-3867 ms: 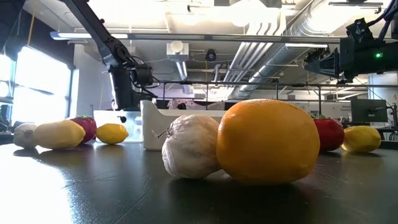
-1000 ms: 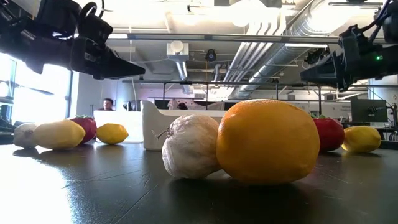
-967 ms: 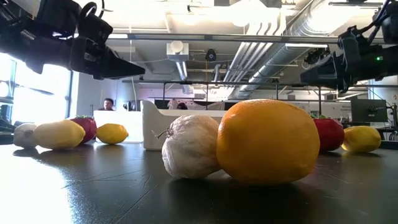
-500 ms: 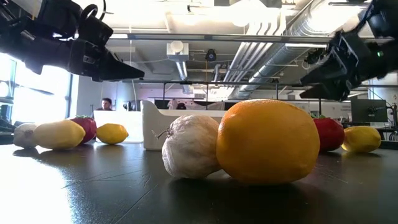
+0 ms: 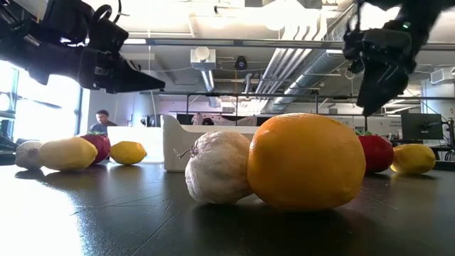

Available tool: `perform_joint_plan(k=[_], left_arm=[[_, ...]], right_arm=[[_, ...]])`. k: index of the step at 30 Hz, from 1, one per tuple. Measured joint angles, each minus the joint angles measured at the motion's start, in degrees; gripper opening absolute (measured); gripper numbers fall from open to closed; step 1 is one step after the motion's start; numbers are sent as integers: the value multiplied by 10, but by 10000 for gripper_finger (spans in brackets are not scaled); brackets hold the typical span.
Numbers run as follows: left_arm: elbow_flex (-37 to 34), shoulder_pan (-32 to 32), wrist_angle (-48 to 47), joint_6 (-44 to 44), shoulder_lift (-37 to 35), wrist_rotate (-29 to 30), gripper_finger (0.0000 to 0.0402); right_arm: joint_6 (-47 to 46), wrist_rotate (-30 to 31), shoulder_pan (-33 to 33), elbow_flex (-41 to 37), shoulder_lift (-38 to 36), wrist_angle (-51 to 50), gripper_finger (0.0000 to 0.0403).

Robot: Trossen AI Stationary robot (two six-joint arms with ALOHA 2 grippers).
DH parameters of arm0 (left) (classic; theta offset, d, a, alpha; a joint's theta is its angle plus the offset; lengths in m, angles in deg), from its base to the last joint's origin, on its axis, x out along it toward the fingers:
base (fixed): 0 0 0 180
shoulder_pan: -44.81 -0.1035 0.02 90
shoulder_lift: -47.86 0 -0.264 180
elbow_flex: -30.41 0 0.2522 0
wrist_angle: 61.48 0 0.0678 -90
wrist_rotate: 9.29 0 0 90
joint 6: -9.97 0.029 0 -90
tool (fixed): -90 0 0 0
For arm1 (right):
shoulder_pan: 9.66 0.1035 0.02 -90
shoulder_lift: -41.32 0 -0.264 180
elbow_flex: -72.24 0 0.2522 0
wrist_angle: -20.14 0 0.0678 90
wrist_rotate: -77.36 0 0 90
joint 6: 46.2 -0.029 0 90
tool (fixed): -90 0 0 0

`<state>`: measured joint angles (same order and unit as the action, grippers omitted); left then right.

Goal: Sort produce into baskets
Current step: Put the red tomato into the gray bin

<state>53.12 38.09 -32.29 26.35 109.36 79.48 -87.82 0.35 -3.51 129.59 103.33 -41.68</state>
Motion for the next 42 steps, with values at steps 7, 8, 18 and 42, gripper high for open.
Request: perform_joint_plan(k=[7,8,18,42], left_arm=[[0,0,7,28,0,0,0],[0,0,7,31,0,0,0],[0,0,18,34,0,0,0],[0,0,19,7,0,0,0]], right_arm=[[-33,-36,-2,149,164,-150,324],[-22,-40,-2,165,183,-161,324],[107,-99,-11,237,312,-229,323],[-10,-109,15,238,246,-295,41]])
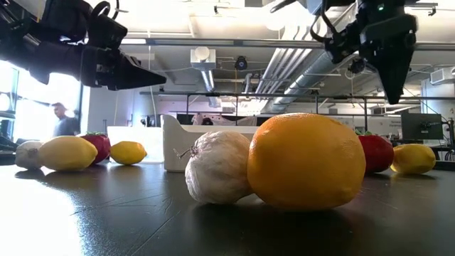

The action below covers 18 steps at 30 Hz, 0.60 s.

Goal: Sort produce into baskets
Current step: Put the red tomato into the gray bin

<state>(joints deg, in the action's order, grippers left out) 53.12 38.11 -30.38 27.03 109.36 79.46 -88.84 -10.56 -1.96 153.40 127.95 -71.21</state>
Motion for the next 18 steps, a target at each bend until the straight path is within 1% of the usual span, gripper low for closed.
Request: perform_joint_plan(k=[3,6,11,14,16,18], left_arm=[[0,0,0,-5,0,0,0],[0,0,0,-5,0,0,0],[0,0,0,-10,0,0,0],[0,0,-1,-11,0,0,0],[0,0,-1,-11,0,0,0],[0,0,-1,-11,0,0,0]], right_arm=[[-8,11,-5,0,0,3,85],[0,13,-11,0,0,14,140],[-9,28,-28,0,8,33,254],[-9,21,-46,0,25,34,315],[1,12,-57,0,39,35,340],[23,9,-64,0,53,37,353]])
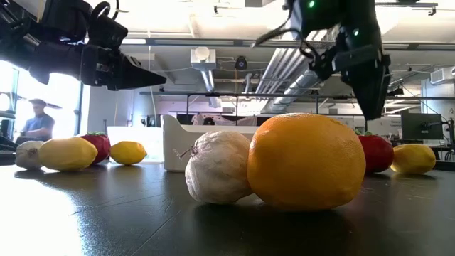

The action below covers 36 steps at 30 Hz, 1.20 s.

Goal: Sort produce into baskets
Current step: Put the red tomato into the gray bin

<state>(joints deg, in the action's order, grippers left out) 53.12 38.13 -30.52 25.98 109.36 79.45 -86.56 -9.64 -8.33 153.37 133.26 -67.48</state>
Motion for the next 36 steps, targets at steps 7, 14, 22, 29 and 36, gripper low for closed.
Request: perform_joint_plan(k=[7,14,22,29,36], left_arm=[[0,0,-4,0,0,0,0],[0,0,-10,-4,0,0,0],[0,0,-15,-4,0,0,0],[0,0,-15,-4,0,0,0],[0,0,-14,-4,0,0,0]], right_arm=[[58,4,-26,0,34,16,358],[83,0,-44,-22,42,38,358],[108,-22,-61,-103,42,123,358],[120,-25,-62,-127,42,163,337],[134,-21,-62,-62,42,118,267]])
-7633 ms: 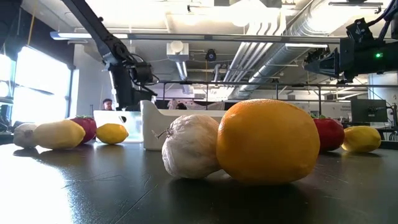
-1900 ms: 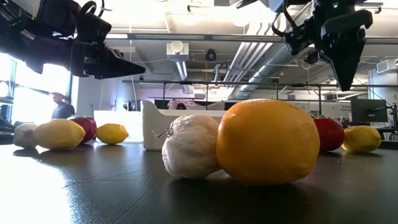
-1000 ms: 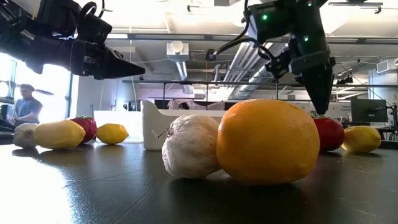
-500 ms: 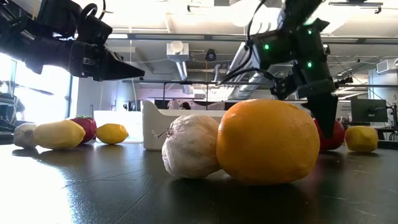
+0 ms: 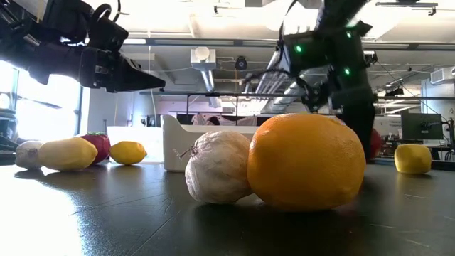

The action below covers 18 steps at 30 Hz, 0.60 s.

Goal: Sort produce into baskets
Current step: Put the red tomato into the gray bin

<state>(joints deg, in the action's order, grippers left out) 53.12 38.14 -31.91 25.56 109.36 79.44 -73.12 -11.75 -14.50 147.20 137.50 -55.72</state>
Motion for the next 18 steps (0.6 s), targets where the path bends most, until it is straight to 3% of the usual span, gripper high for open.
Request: perform_joint_plan(k=[5,8,12,18], left_arm=[[0,0,0,1,0,3,0],[0,0,-1,-1,0,5,0],[0,0,-1,-13,0,5,0],[0,0,-9,-35,0,5,0]], right_arm=[[44,13,-13,91,-1,-57,266],[69,54,-41,153,-2,-89,266],[113,104,-103,221,-2,-102,266],[219,111,-228,240,22,-56,266]])
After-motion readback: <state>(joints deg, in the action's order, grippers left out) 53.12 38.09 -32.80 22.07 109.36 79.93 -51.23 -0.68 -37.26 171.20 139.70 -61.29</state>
